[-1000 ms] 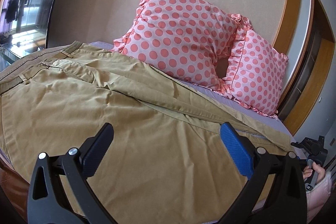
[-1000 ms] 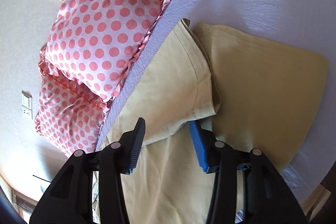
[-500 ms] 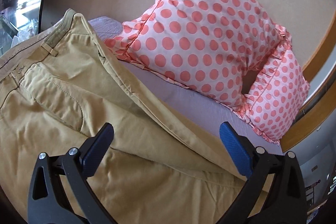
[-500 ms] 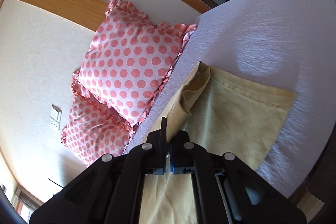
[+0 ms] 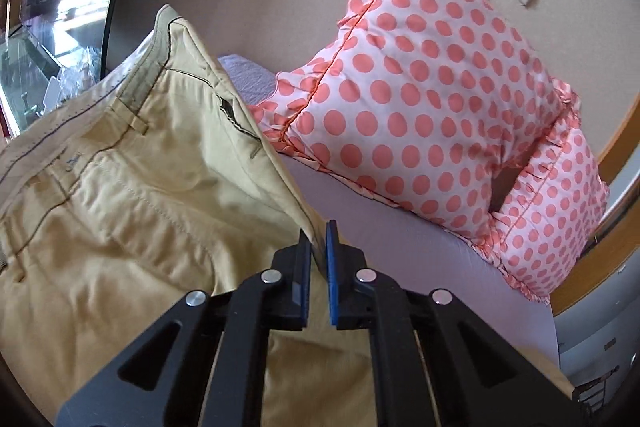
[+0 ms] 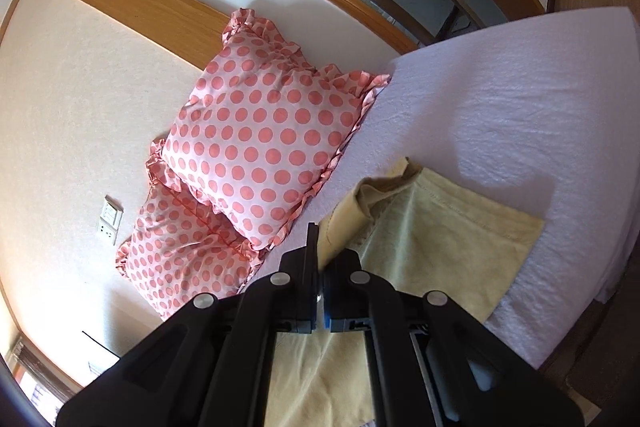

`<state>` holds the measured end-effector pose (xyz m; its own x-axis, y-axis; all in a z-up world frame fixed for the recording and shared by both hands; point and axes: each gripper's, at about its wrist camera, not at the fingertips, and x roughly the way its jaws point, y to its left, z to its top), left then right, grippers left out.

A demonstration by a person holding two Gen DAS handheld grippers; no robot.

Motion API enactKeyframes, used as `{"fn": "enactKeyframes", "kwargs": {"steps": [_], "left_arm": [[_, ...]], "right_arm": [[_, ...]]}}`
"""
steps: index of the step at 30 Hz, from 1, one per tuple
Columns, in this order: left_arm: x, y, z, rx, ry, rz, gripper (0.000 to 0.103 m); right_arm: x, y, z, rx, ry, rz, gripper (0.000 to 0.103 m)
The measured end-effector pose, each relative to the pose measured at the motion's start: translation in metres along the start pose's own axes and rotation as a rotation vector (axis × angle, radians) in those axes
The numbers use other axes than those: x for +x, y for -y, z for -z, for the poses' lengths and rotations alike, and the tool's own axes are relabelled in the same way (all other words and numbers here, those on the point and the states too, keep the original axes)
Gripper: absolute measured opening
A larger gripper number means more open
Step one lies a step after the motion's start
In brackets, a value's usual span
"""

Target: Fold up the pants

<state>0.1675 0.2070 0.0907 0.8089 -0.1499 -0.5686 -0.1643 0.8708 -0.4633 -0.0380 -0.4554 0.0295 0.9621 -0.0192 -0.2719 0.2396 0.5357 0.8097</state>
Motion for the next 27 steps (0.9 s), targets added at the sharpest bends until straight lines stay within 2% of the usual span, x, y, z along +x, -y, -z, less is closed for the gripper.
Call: {"fn": "enactKeyframes", "kwargs": {"steps": [2,4,8,12,13,14,15,17,18,21,23,26,27], "left_arm": [[-0.047,-0.01,0.03,0.026,0.037,0.009,0.007],[-0.081,-0.028,0.066,0.023,0.036,0.003,0.008],[-0.108,-0.061,0.128,-0.046,-0.005,-0.022,0.007],[-0.115,-0.078,0.157,-0.089,-0.011,-0.025,0.007],[-0.117,-0.08,0.159,-0.086,-0.006,-0.024,0.008],[-0.119,-0.08,0.16,-0.083,0.0,-0.027,0.011],[-0.121,-0.08,0.161,-0.081,0.006,-0.025,0.011],[-0.125,-0.08,0.163,-0.081,0.015,-0.016,0.017],[-0.127,-0.079,0.164,-0.081,0.021,-0.012,0.022],[-0.13,-0.081,0.171,-0.075,0.031,0.01,0.028],[-0.135,-0.084,0.176,-0.092,0.048,0.041,0.031],[-0.143,-0.095,0.182,-0.135,0.092,0.077,0.037],[-0.146,-0.098,0.183,-0.148,0.107,0.079,0.039]], "right_arm": [[-0.005,0.01,-0.001,0.004,0.002,0.041,0.002],[-0.008,0.023,0.001,0.011,-0.006,0.084,0.002],[-0.006,0.039,0.007,0.026,-0.034,0.155,0.002],[-0.005,0.045,0.011,0.015,-0.058,0.219,0.002],[-0.006,0.044,0.012,0.013,-0.061,0.239,0.006],[-0.009,0.044,0.013,0.014,-0.059,0.273,0.02],[-0.013,0.044,0.014,0.013,-0.048,0.3,0.043],[-0.022,0.041,0.017,-0.001,-0.004,0.305,0.058],[-0.024,0.039,0.018,-0.019,0.009,0.327,0.058],[-0.023,0.034,0.024,-0.069,0.025,0.342,0.058],[-0.018,0.031,0.03,-0.09,0.014,0.311,0.057],[-0.004,0.021,0.042,-0.136,-0.011,0.256,0.048],[0.002,0.018,0.046,-0.162,-0.017,0.246,0.03]]}}
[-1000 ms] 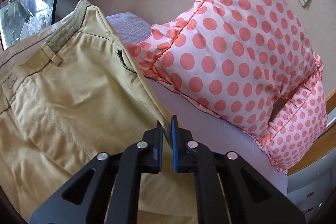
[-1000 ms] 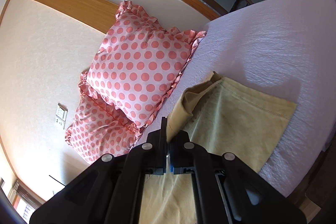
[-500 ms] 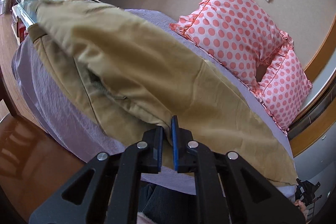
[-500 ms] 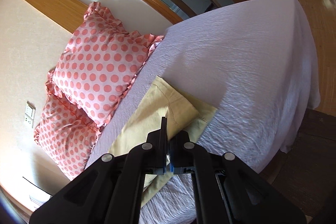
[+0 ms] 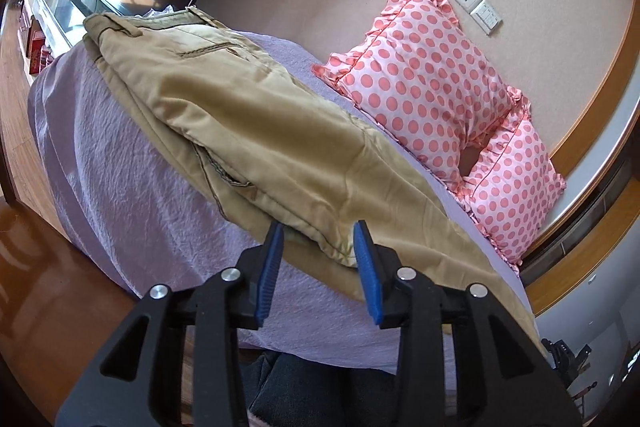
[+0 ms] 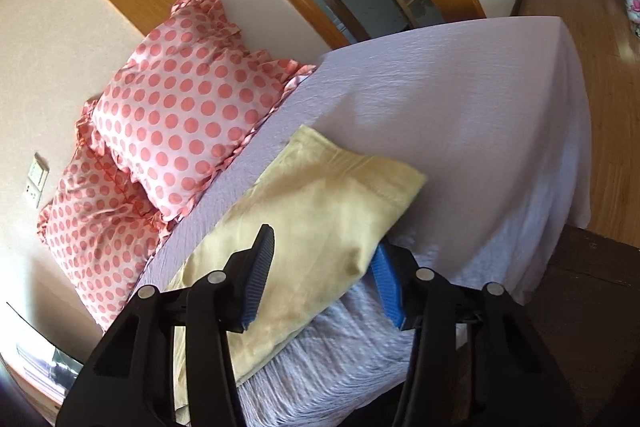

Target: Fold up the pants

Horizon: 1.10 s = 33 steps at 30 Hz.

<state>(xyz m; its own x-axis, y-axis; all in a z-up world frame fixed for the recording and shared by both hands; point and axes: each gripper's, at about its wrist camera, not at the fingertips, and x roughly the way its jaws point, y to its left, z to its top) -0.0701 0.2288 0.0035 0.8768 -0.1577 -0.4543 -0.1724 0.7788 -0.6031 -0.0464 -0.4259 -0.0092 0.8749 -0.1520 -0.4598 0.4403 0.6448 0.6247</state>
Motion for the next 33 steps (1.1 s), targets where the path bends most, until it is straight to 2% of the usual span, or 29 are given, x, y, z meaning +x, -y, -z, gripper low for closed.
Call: {"fn": "enactKeyframes", "kwargs": {"steps": [1,2,5,7,9,12,14,16,17,19,20,21,24,26,33], "left_arm": [[-0.003,-0.004,0.0,-0.012,0.014,-0.002,0.04],[-0.006,-0.008,0.0,-0.024,0.027,-0.004,0.042],[-0.012,-0.021,-0.004,-0.062,0.055,-0.004,0.051],[-0.014,-0.025,-0.005,-0.077,0.063,0.015,0.056],[-0.014,-0.025,-0.004,-0.075,0.064,0.04,0.067],[-0.012,-0.019,-0.003,-0.051,0.055,0.049,0.074],[-0.011,-0.017,-0.005,-0.051,0.051,0.063,0.077],[-0.01,-0.017,-0.006,-0.059,0.056,0.073,0.08],[-0.009,-0.018,-0.007,-0.067,0.056,0.073,0.082],[-0.006,-0.022,-0.01,-0.083,0.051,0.072,0.086],[-0.005,-0.025,-0.012,-0.093,0.047,0.071,0.086],[-0.004,-0.027,-0.015,-0.103,0.047,0.072,0.086],[-0.002,-0.035,-0.024,-0.113,0.06,0.043,0.087],[0.003,-0.037,-0.03,-0.113,0.06,0.006,0.087],[0.022,-0.041,-0.05,-0.132,0.043,-0.101,0.087]], "right_arm": [[0.002,-0.007,0.002,-0.037,0.017,0.025,0.022],[0.005,-0.013,0.002,-0.065,0.025,-0.009,0.005],[0.008,-0.05,0.0,-0.123,0.041,-0.113,0.005],[0.01,-0.093,0.002,-0.188,0.036,-0.224,0.005],[0.013,-0.145,0.012,-0.267,0.006,-0.358,0.005],[0.013,-0.226,0.047,-0.391,-0.099,-0.589,0.005],[0.01,-0.272,0.085,-0.486,-0.207,-0.739,0.005],[0.007,-0.307,0.132,-0.606,-0.339,-0.829,0.006],[0.008,-0.322,0.161,-0.701,-0.429,-0.843,0.008],[0.009,-0.338,0.215,-0.888,-0.574,-0.794,0.03],[0.007,-0.339,0.236,-0.952,-0.605,-0.763,0.057],[0.003,-0.336,0.248,-0.986,-0.609,-0.754,0.075],[-0.007,-0.323,0.254,-0.986,-0.588,-0.791,0.081],[-0.004,-0.317,0.245,-0.942,-0.598,-0.799,0.084],[0.007,-0.305,0.229,-0.834,-0.629,-0.785,0.085]]}}
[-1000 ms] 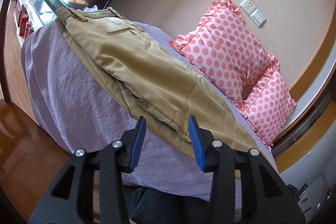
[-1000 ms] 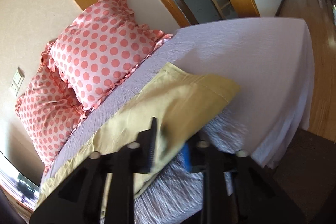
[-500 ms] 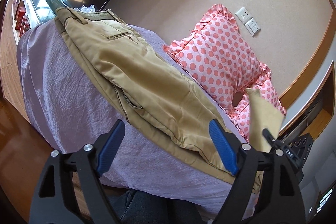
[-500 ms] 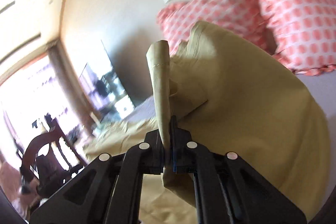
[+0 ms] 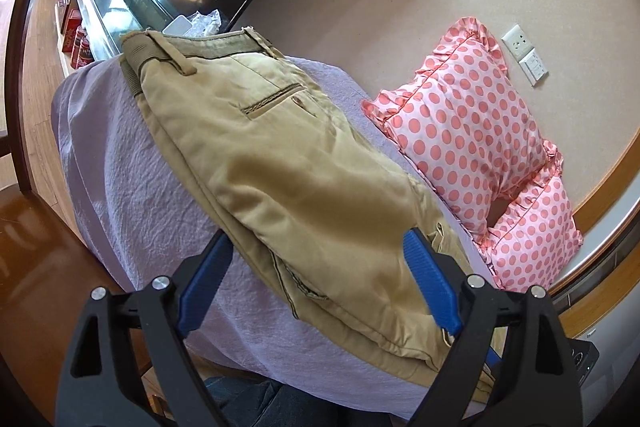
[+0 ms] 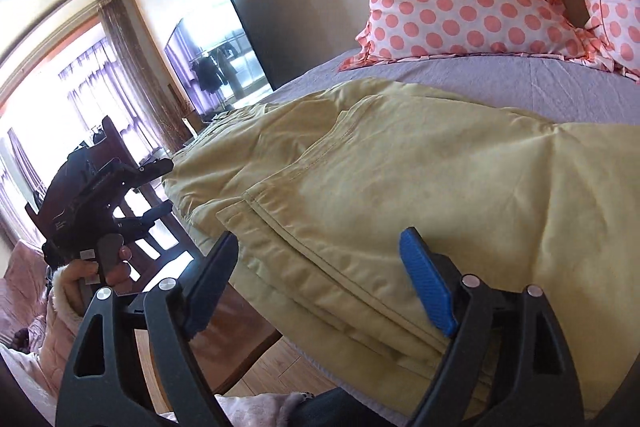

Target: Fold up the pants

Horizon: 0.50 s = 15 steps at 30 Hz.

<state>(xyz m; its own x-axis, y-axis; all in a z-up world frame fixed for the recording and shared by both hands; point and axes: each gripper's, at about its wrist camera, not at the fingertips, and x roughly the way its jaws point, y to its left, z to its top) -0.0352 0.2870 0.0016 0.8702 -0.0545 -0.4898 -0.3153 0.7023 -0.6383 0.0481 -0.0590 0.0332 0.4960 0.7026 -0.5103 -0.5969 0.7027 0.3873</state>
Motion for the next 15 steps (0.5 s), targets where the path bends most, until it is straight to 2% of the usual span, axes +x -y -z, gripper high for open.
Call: {"fn": "enactKeyframes", "kwargs": {"steps": [6,12,15], "left_arm": [[0.01,-0.008,-0.015,-0.06,-0.024,-0.042,0.087],[-0.003,-0.005,-0.043,-0.057,0.05,-0.031,0.087],[0.009,-0.011,-0.057,-0.08,0.031,-0.092,0.085]], "right_arm": [[-0.002,0.002,0.002,0.007,0.003,-0.01,0.087],[-0.005,0.007,0.005,0.021,0.014,-0.023,0.087],[-0.008,0.009,0.006,0.029,0.022,-0.026,0.087]]}}
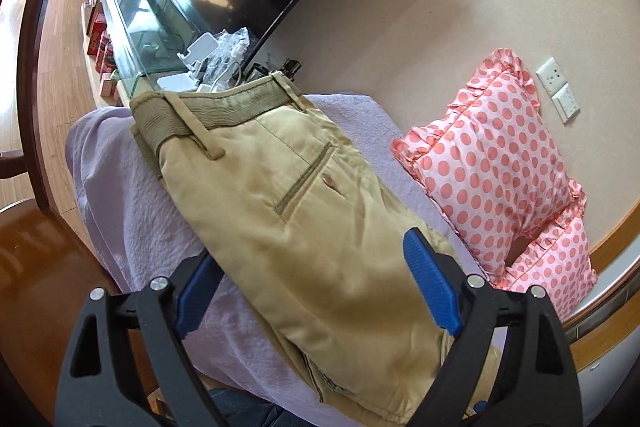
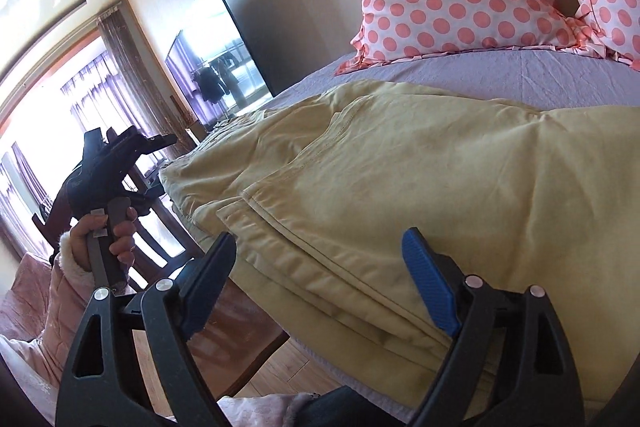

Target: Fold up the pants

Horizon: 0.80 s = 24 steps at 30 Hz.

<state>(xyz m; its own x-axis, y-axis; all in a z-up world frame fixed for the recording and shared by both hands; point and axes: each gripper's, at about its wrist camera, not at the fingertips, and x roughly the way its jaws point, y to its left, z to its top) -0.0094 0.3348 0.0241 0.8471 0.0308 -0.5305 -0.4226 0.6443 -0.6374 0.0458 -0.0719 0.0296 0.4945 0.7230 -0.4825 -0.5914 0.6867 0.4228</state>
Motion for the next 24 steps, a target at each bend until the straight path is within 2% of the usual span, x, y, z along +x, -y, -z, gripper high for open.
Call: {"fn": "enactKeyframes", "kwargs": {"steps": [1,2,3,4,5,6,8,11,13,16,19,21,22,24], "left_arm": [[0.003,-0.003,-0.004,-0.015,0.002,-0.005,0.083],[0.005,-0.006,-0.007,-0.024,0.011,-0.016,0.076],[0.007,-0.008,-0.011,-0.032,0.021,-0.035,0.061],[0.009,-0.008,-0.015,-0.037,0.031,-0.05,0.05],[0.011,-0.007,-0.018,-0.034,0.043,-0.078,0.028],[0.011,-0.001,-0.02,-0.008,0.059,-0.115,0.013],[0.005,0.026,-0.021,0.09,0.096,-0.137,0.009],[-0.011,0.098,-0.01,0.312,0.15,-0.089,0.007],[-0.019,0.154,0.013,0.46,0.155,-0.009,0.007],[-0.026,0.233,0.074,0.708,0.119,0.149,0.008],[-0.031,0.285,0.159,0.947,0.025,0.338,0.009],[-0.024,0.3,0.22,1.089,-0.101,0.43,0.009],[-0.017,0.303,0.248,1.158,-0.168,0.446,0.009],[0.003,0.298,0.294,1.254,-0.296,0.424,0.009]], "right_arm": [[-0.002,0.001,0.0,0.003,0.004,-0.001,0.087],[-0.005,0.003,0.001,0.007,0.011,-0.002,0.088],[-0.009,0.005,0.001,0.012,0.018,-0.003,0.089],[-0.013,0.008,0.002,0.016,0.025,-0.002,0.089],[-0.018,0.01,0.002,0.021,0.033,0.001,0.089],[-0.023,0.014,0.003,0.026,0.044,0.006,0.089],[-0.036,0.022,0.004,0.038,0.073,0.023,0.089],[-0.063,0.04,0.005,0.068,0.136,0.067,0.089],[-0.086,0.055,0.005,0.1,0.19,0.108,0.089],[-0.122,0.08,0.006,0.178,0.28,0.192,0.096],[-0.157,0.11,0.011,0.288,0.362,0.248,0.096],[-0.176,0.129,0.015,0.363,0.394,0.265,0.096],[-0.183,0.139,0.017,0.399,0.402,0.269,0.096],[-0.194,0.154,0.02,0.456,0.409,0.264,0.096]]}}
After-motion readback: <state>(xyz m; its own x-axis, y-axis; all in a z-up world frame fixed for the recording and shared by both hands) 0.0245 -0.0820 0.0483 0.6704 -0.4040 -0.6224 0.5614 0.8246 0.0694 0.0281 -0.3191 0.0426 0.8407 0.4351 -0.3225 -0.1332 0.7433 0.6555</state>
